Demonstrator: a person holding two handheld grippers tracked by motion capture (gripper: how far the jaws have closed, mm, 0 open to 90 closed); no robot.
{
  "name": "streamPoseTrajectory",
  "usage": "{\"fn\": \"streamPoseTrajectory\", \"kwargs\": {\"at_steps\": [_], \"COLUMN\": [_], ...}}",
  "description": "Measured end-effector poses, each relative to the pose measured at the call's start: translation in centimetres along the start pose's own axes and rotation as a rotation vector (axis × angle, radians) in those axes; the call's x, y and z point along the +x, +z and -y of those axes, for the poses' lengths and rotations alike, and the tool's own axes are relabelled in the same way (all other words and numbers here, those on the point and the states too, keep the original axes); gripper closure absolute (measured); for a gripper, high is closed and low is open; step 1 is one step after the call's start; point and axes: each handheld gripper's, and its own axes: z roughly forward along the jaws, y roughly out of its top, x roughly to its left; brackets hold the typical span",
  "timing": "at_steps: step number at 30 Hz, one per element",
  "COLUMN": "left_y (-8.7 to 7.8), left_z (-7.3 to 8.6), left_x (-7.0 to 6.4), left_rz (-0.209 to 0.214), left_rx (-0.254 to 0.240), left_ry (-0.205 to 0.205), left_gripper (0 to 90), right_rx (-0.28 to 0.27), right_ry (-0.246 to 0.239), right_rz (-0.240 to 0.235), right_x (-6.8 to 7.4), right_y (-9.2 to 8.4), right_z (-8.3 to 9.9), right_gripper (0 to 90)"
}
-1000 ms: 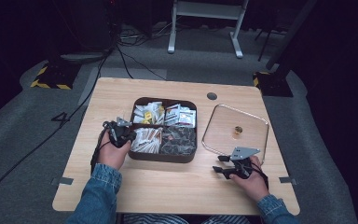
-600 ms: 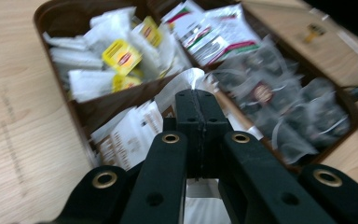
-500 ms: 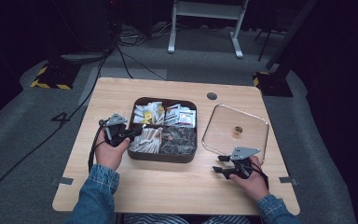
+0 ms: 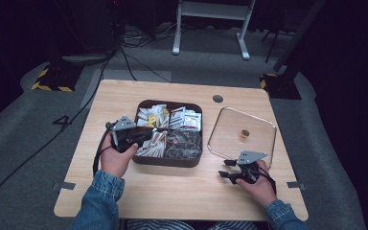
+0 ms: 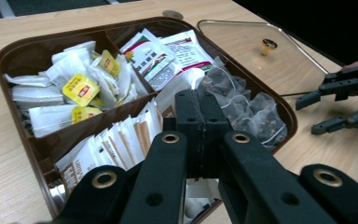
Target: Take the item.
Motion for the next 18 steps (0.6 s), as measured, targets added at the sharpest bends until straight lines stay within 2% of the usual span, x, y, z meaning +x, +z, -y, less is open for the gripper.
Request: {"fn": "streamPoseTrajectory", "kwargs": {"at_steps": [8, 13, 18], "left_y": [-0.2, 0.1, 0.6], "left_z": [-0.3, -0.4, -0.5], "left_x": [-1.4, -3.6, -5.3], "left_rz": [0.033, 0.091, 0.140], "left_rx": [0.013, 0.049, 0.062], "left_ry": [0.019, 0.064, 0.105], "left_gripper": [89.5, 89.5, 89.5], "right_rx": [-0.002, -0.001, -0.001], "right_ry": [0.007, 0.002, 0.001], "right_rz": [-0.006, -0.003, -0.004], "right_x": [-0.1, 0.0, 0.0], "right_y": [0.0, 0.0, 0.0], "right_z": [0.0, 0.0, 0.0], "right_gripper": [46.4, 46.0, 46.0]}}
